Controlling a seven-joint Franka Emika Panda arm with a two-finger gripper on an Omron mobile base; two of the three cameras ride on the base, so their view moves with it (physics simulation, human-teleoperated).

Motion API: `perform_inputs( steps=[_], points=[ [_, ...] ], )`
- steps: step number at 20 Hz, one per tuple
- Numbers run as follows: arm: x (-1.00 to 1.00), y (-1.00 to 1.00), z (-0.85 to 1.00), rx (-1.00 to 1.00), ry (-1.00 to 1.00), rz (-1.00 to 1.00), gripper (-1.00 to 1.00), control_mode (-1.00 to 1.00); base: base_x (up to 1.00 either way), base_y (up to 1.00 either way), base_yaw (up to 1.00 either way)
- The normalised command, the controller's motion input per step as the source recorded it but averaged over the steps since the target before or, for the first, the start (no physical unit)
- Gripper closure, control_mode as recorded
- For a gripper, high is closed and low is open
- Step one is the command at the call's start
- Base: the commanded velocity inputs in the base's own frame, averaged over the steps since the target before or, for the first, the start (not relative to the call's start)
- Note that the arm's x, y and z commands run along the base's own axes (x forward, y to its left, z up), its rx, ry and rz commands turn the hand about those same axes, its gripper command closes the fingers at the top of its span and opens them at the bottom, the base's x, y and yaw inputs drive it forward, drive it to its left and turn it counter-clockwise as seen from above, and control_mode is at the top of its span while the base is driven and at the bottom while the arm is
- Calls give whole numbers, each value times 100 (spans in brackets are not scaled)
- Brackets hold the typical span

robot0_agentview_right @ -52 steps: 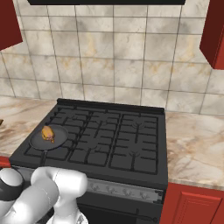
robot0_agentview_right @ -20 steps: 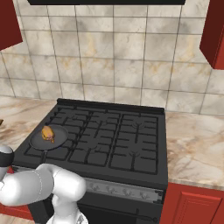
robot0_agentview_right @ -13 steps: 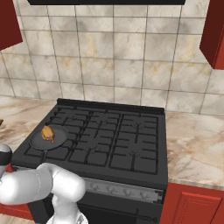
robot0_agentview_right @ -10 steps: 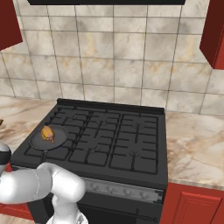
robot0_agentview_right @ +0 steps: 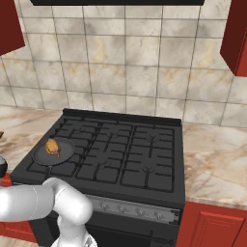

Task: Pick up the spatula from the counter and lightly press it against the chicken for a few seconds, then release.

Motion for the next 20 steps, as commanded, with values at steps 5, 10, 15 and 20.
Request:
perform_inputs(
  steps=[5,10,15,20],
  points=[
    [22,27,-15,-1,4,-1,-100,-100,0,0,0],
    [18,20,-16,-2,4,-1,-100,-100,0,0,0],
    [18,17,-17,-2,3,-1,-100,-100,0,0,0],
    [16,16,-22,-3,4,0,-100,-100,0,0,0]
  ],
)
